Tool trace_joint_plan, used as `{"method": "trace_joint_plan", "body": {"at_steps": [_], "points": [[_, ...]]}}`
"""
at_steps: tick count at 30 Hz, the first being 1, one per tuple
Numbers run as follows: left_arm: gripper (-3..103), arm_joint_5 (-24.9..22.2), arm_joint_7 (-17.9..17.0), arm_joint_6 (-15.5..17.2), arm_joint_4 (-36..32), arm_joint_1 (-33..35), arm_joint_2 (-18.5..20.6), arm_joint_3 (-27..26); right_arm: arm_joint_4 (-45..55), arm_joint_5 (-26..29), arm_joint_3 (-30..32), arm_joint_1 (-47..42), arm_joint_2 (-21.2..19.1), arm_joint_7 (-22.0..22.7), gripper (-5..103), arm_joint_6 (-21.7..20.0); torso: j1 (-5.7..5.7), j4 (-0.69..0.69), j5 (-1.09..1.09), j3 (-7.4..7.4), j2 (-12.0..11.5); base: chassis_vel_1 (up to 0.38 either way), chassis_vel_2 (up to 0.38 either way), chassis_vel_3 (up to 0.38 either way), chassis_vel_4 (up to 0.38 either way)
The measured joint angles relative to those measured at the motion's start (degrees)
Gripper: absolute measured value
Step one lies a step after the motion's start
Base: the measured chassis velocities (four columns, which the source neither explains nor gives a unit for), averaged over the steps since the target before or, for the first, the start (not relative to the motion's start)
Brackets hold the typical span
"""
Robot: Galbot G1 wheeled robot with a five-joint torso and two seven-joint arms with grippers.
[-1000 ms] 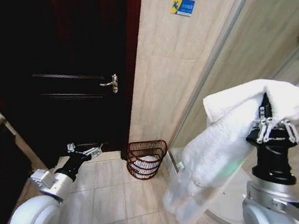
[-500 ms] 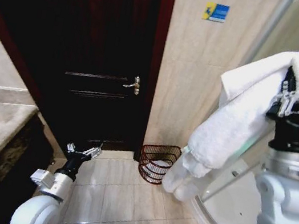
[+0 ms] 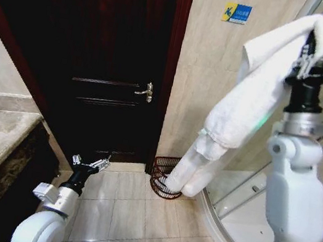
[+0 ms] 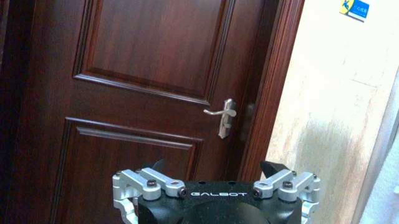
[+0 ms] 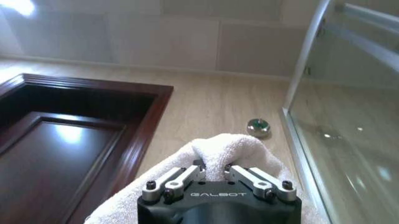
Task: Discard the used towel into the hamper.
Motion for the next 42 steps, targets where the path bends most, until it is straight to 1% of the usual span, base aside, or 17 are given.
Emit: {"method": "trace_joint_plan", "body": {"at_steps": [1, 4, 9, 14, 16, 17, 21, 22, 26, 31, 35, 36, 38, 42], "points": [[100, 0.0, 0.0, 0.0, 0.0, 0.0, 0.0, 0.0, 0.0, 0.0, 0.0, 0.0, 0.0, 0.0, 9, 0.0, 0.00, 0.00, 0.00, 0.00, 0.0, 0.000, 0.000, 0.000, 0.000], [100, 0.0, 0.0, 0.0, 0.0, 0.0, 0.0, 0.0, -4.1, 0.2, -1.2, 4.0, 0.8, -0.3, 9, 0.2, 0.00, 0.00, -0.01, 0.00, 0.0, 0.000, 0.000, 0.000, 0.000], [100, 0.0, 0.0, 0.0, 0.0, 0.0, 0.0, 0.0, -5.6, 0.3, -1.4, 5.3, 1.5, -0.7, 9, 0.2, 0.00, -0.02, 0.01, 0.00, 0.0, 0.000, 0.000, 0.000, 0.000], [100, 0.0, 0.0, 0.0, 0.0, 0.0, 0.0, 0.0, -6.9, 0.2, -2.3, 7.5, 2.4, -1.6, 9, 0.4, -0.01, -0.02, -0.02, -0.01, 0.0, 0.000, 0.000, 0.000, 0.000], [100, 0.0, 0.0, 0.0, 0.0, 0.0, 0.0, 0.0, -8.2, 0.8, -3.8, 9.2, 3.4, -3.4, 9, 1.7, -0.01, -0.02, -0.01, -0.01, 0.0, 0.000, 0.000, 0.000, 0.000], [100, 0.0, 0.0, 0.0, 0.0, 0.0, 0.0, 0.0, -8.2, 0.8, -3.8, 9.2, 3.4, -3.4, 9, 1.7, -0.01, -0.02, -0.01, -0.01, 0.0, 0.000, 0.000, 0.000, 0.000], [100, 0.0, 0.0, 0.0, 0.0, 0.0, 0.0, 0.0, -11.0, 3.0, -7.4, 12.3, 5.7, -6.9, 9, 4.8, -0.01, 0.00, -0.02, -0.01, 0.0, 0.000, 0.000, 0.000, 0.000], [100, 0.0, 0.0, 0.0, 0.0, 0.0, 0.0, 0.0, -11.0, 3.0, -7.4, 12.3, 5.7, -6.9, 9, 4.8, -0.01, 0.00, -0.02, -0.01, 0.0, 0.000, 0.000, 0.000, 0.000], [100, 0.0, 0.0, 0.0, 0.0, 0.0, 0.0, 0.0, -13.4, 3.3, -9.8, 14.3, 7.6, -9.4, 9, 7.5, -0.01, 0.01, -0.03, -0.01, 0.0, 0.000, 0.000, 0.000, 0.000], [100, 0.0, 0.0, 0.0, 0.0, 0.0, 0.0, 0.0, -15.1, 2.6, -10.3, 14.0, 8.7, -11.0, 9, 9.3, -0.01, 0.00, -0.02, -0.01, 0.0, 0.000, 0.000, 0.000, 0.000], [100, 0.0, 0.0, 0.0, 0.0, 0.0, 0.0, 0.0, -17.5, 1.5, -10.4, 10.7, 9.7, -12.7, 9, 12.3, -0.01, -0.01, 0.00, -0.01, 0.0, 0.000, 0.000, 0.000, 0.000], [100, 0.0, 0.0, 0.0, 0.0, 0.0, 0.0, 0.0, -17.5, 1.5, -10.4, 10.7, 9.7, -12.7, 9, 12.3, -0.01, -0.01, 0.00, -0.01, 0.0, 0.000, 0.000, 0.000, 0.000], [100, 0.0, 0.0, 0.0, 0.0, 0.0, 0.0, 0.0, -19.0, 0.7, -10.4, 8.3, 10.3, -13.2, 9, 14.6, -0.01, -0.01, 0.00, -0.01, 0.0, 0.000, 0.000, 0.000, 0.000], [100, 0.0, 0.0, 0.0, 0.0, 0.0, 0.0, 0.0, -20.7, -0.2, -10.0, 5.2, 10.8, -14.0, 9, 16.2, -0.01, -0.02, 0.01, -0.01, 0.0, 0.000, 0.000, 0.000, 0.000]]}}
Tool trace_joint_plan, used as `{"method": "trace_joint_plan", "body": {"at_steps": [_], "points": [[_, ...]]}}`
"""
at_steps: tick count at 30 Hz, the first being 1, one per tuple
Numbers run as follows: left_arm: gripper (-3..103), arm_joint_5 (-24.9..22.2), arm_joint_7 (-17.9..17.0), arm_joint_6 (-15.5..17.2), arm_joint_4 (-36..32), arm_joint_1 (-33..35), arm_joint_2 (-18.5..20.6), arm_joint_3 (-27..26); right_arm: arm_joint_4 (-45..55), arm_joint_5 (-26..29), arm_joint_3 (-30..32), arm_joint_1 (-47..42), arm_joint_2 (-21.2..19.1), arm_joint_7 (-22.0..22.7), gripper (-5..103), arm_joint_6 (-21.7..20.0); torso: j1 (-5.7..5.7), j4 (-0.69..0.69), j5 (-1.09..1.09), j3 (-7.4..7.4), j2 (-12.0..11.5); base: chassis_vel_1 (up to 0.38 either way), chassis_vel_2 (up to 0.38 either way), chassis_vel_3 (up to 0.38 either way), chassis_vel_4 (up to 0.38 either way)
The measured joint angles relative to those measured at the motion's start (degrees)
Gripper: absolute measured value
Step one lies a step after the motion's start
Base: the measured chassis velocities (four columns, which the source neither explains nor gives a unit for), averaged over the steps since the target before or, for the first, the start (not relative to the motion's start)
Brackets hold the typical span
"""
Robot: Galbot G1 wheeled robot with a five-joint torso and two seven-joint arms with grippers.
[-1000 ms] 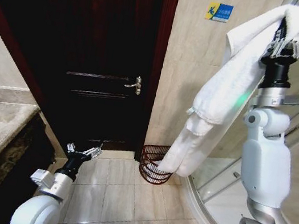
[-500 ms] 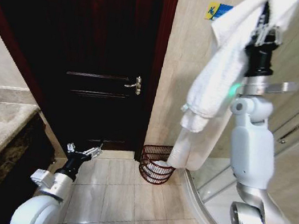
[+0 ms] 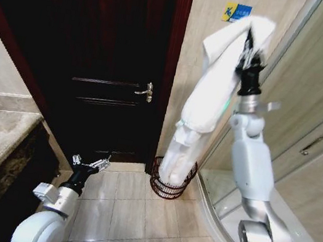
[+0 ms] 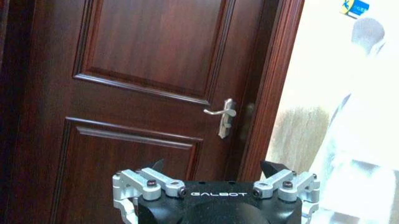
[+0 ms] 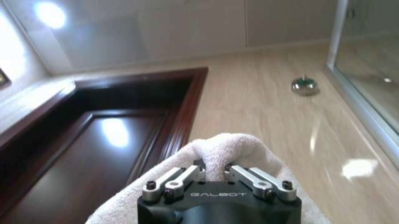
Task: Discard the used towel into the hamper.
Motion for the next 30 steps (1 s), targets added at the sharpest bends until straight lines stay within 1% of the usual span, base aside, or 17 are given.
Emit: {"method": "trace_joint_plan", "body": {"at_steps": [4, 8, 9, 12, 15, 18, 22, 24, 25, 30], "points": [[100, 0.0, 0.0, 0.0, 0.0, 0.0, 0.0, 0.0, -2.3, -0.5, 0.2, -0.8, 0.2, -0.5, 9, 0.8, 0.00, 0.01, -0.02, 0.00, 0.0, 0.000, 0.000, 0.000, 0.000], [100, 0.0, 0.0, 0.0, 0.0, 0.0, 0.0, 0.0, -3.4, -1.4, 1.9, -1.2, -0.9, 0.3, 9, 0.9, 0.00, 0.04, 0.00, 0.00, 0.0, 0.000, 0.000, 0.000, 0.000], [100, 0.0, 0.0, 0.0, 0.0, 0.0, 0.0, 0.0, -3.8, -1.7, 2.7, -0.5, -1.4, 1.3, 9, 1.0, 0.00, -0.04, 0.01, 0.00, 0.0, 0.000, 0.000, 0.000, 0.000], [100, 0.0, 0.0, 0.0, 0.0, 0.0, 0.0, 0.0, -3.8, -1.3, 3.2, 2.2, -1.6, 3.4, 9, 0.2, -0.01, -0.02, -0.05, -0.02, 0.0, 0.000, 0.000, 0.000, 0.000], [100, 0.0, 0.0, 0.0, 0.0, 0.0, 0.0, 0.0, -3.4, -1.2, 3.0, 2.3, -1.6, 3.5, 9, -0.1, 0.00, 0.02, 0.00, -0.01, 0.0, 0.000, 0.000, 0.000, 0.000], [100, 0.0, 0.0, 0.0, 0.0, 0.0, 0.0, 0.0, -3.3, -1.2, 2.7, 1.6, -1.4, 2.9, 9, 0.1, 0.00, 0.02, -0.03, -0.01, 0.0, 0.000, 0.000, 0.000, 0.000], [100, 0.0, 0.0, 0.0, 0.0, 0.0, 0.0, 0.0, -2.7, -1.2, 1.9, -1.9, -0.5, 1.4, 9, 1.1, 0.00, 0.01, -0.02, -0.01, 0.0, 0.000, 0.000, 0.000, 0.000], [100, 0.0, 0.0, 0.0, 0.0, 0.0, 0.0, 0.0, -2.6, -1.4, 1.5, -5.5, 0.8, 0.4, 9, 2.1, 0.00, 0.02, -0.01, 0.00, 0.0, 0.000, 0.000, 0.000, 0.000], [100, 0.0, 0.0, 0.0, 0.0, 0.0, 0.0, 0.0, -2.6, -1.4, 1.5, -5.5, 0.8, 0.4, 9, 2.1, 0.00, 0.02, -0.01, 0.00, 0.0, 0.000, 0.000, 0.000, 0.000], [100, 0.0, 0.0, 0.0, 0.0, 0.0, 0.0, 0.0, -4.4, -2.1, 1.6, -12.7, 3.8, -2.0, 9, 3.4, 0.00, 0.01, 0.00, 0.00, 0.0, 0.000, 0.000, 0.000, 0.000]]}}
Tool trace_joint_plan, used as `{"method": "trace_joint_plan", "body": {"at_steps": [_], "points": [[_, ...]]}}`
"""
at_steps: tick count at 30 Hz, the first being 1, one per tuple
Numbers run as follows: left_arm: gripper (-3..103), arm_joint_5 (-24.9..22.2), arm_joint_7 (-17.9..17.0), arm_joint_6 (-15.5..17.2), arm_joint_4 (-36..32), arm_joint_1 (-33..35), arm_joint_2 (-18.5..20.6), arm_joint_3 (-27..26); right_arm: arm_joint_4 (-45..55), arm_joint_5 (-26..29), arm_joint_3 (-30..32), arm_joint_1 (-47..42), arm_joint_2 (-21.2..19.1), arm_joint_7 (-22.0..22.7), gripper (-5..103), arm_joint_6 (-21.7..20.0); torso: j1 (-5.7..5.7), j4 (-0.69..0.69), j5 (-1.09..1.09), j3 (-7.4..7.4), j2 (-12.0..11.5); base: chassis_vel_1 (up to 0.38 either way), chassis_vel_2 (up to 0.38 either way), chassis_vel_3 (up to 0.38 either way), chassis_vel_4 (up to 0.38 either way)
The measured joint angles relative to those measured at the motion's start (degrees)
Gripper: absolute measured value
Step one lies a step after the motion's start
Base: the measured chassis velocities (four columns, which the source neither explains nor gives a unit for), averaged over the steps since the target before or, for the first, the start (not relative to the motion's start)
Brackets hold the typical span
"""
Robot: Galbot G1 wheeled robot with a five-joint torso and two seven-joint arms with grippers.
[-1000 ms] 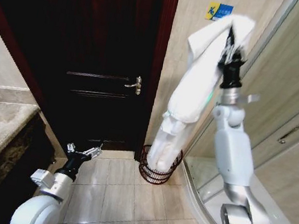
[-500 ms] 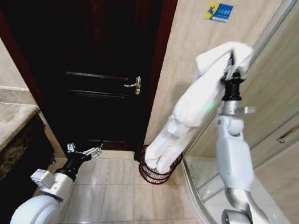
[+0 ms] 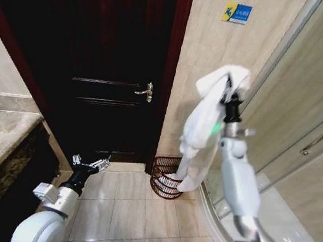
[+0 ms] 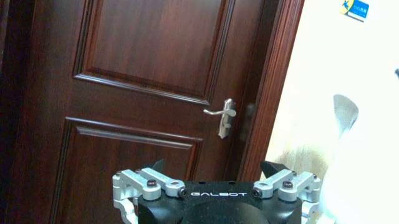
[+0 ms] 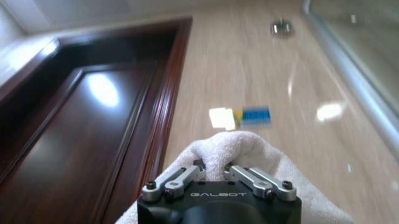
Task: Discard the used towel into the hamper.
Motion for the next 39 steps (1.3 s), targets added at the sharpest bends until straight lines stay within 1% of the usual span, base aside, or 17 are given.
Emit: {"method": "trace_joint_plan", "body": {"at_steps": [7, 15, 22, 32, 39], "points": [[100, 0.0, 0.0, 0.0, 0.0, 0.0, 0.0, 0.0, -2.6, -0.6, -0.5, 0.2, -0.1, -0.9, 9, 0.3, 0.00, 0.00, -0.03, 0.00, 0.0, 0.000, 0.000, 0.000, 0.000], [100, 0.0, 0.0, 0.0, 0.0, 0.0, 0.0, 0.0, -2.8, -1.2, -1.1, 6.2, -0.9, -0.6, 9, -0.1, 0.00, 0.00, -0.02, 0.00, 0.0, 0.000, 0.000, 0.000, 0.000], [100, 0.0, 0.0, 0.0, 0.0, 0.0, 0.0, 0.0, -0.4, 0.5, -2.7, 12.4, -2.0, 0.0, 9, -1.1, 0.00, 0.00, -0.03, -0.01, 0.0, 0.000, 0.000, 0.000, 0.000], [100, 0.0, 0.0, 0.0, 0.0, 0.0, 0.0, 0.0, -0.6, 1.5, -5.1, 18.2, -2.8, 0.3, 9, -2.1, 0.01, 0.00, -0.01, 0.00, 0.0, 0.000, 0.000, 0.000, 0.000], [100, 0.0, 0.0, 0.0, 0.0, 0.0, 0.0, 0.0, -4.4, 3.1, -6.6, 25.1, -4.1, -0.7, 9, -2.5, 0.00, 0.00, -0.02, -0.01, 0.0, 0.000, 0.000, 0.000, 0.000]]}}
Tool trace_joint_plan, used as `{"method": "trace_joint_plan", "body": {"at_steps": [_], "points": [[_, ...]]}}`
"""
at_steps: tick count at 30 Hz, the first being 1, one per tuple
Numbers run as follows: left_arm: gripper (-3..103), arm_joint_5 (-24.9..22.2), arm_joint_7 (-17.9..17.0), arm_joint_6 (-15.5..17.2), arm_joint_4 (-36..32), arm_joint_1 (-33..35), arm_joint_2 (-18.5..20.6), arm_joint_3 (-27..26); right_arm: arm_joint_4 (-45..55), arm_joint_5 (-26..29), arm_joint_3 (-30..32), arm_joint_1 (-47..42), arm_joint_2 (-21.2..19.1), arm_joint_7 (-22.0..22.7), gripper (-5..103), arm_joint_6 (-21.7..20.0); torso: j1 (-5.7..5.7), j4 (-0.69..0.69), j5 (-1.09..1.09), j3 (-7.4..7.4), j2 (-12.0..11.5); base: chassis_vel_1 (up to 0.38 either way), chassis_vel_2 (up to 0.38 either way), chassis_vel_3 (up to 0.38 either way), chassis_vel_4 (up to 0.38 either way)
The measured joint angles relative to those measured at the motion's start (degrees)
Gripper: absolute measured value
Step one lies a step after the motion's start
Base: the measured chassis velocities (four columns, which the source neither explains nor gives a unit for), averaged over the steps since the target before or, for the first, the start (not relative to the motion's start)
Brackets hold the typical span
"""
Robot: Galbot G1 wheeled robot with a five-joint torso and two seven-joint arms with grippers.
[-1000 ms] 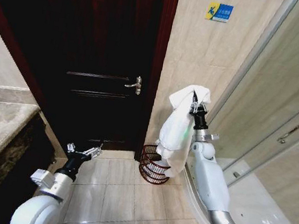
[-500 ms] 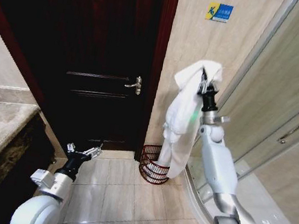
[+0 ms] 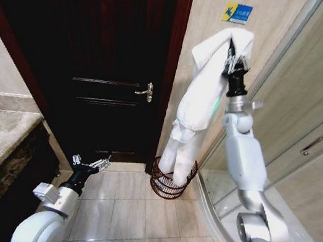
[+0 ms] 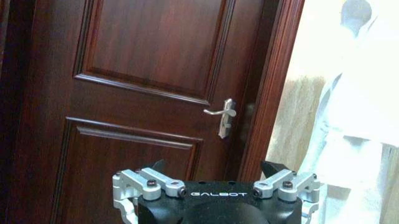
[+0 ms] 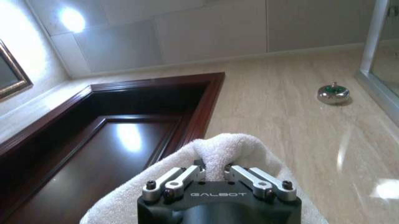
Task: Discard the used towel into the hamper.
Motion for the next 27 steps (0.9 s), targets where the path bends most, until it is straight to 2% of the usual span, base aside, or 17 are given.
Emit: {"method": "trace_joint_plan", "body": {"at_steps": [17, 27], "points": [[100, 0.0, 0.0, 0.0, 0.0, 0.0, 0.0, 0.0, -4.8, 0.2, -1.5, 6.9, 1.8, -1.1, 9, 0.0, 0.00, 0.01, -0.01, -0.01, 0.0, 0.000, 0.000, 0.000, 0.000], [100, 0.0, 0.0, 0.0, 0.0, 0.0, 0.0, 0.0, -5.4, -0.6, 0.9, 1.5, 2.8, -1.7, 9, 0.6, 0.01, 0.00, 0.02, 0.00, 0.0, 0.000, 0.000, 0.000, 0.000]]}}
